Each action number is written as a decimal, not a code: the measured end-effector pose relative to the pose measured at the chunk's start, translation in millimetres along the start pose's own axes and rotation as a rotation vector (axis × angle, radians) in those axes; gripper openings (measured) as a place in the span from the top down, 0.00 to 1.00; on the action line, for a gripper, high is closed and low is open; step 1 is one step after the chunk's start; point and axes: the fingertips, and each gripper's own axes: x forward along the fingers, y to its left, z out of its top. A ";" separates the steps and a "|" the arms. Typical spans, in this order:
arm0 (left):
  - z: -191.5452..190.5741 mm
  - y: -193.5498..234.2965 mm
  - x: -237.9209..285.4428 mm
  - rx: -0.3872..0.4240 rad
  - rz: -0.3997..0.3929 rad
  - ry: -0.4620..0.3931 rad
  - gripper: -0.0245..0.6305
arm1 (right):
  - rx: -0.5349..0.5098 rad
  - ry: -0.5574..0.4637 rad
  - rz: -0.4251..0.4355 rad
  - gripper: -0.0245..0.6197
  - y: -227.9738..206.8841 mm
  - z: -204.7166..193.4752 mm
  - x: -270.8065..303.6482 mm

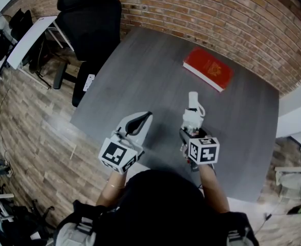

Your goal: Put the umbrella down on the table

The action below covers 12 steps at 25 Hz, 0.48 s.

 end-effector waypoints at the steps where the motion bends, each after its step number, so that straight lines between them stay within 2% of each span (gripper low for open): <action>1: -0.2 -0.2 0.3 0.002 -0.001 -0.002 0.96 | 0.000 0.005 0.001 0.51 -0.6 -1.9 1.8; 12: 4.6 -1.2 7.8 0.023 -0.017 -0.043 0.96 | 0.007 0.046 -0.017 0.51 -10.3 -15.5 12.6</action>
